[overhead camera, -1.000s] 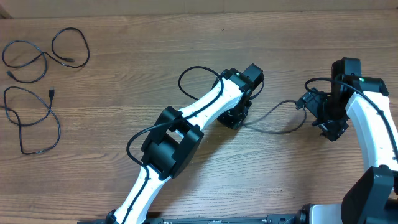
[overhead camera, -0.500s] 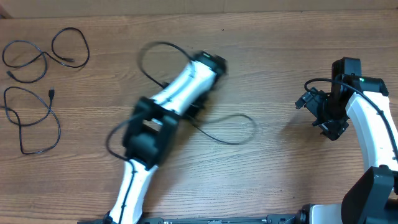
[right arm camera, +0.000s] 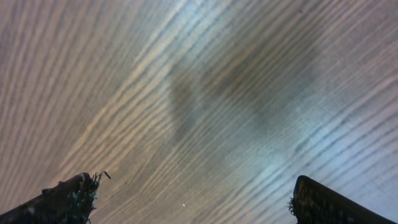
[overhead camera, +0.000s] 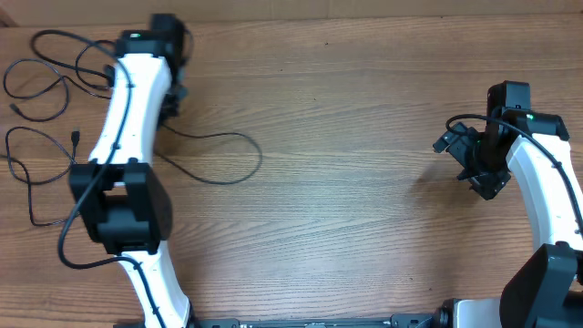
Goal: Untangle cables
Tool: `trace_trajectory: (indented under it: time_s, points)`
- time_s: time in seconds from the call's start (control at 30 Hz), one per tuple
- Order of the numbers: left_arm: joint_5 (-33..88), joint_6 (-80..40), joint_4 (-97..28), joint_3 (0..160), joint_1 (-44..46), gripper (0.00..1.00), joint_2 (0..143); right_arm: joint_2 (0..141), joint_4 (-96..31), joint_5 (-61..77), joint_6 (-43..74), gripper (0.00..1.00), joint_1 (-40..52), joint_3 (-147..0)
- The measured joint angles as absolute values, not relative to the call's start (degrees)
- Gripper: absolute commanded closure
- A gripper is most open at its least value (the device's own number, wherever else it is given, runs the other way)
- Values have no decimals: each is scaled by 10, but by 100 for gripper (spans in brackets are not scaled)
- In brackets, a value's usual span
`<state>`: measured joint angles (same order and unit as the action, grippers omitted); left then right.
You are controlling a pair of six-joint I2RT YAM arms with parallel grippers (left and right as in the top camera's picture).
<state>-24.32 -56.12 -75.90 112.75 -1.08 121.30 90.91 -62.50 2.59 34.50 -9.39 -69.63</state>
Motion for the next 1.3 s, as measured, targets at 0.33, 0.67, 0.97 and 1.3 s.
trace_trajectory:
  time_s: [0.33, 0.67, 0.97, 1.3]
  points:
    - [-258, -416, -712, 1127, -93, 2, 1213, 909, -608, 26, 345, 0, -94, -696]
    - [-248, -365, -751, 1134, -110, 0, 1213, 909, -608, 26, 345, 0, -94, -696]
    - [-164, -359, -792, 1142, -122, 0, 1082, 909, -607, 26, 345, 0, -94, -696]
    - [-146, -375, -825, 1097, -135, 0, 839, 909, -607, 26, 345, 0, -94, -696]
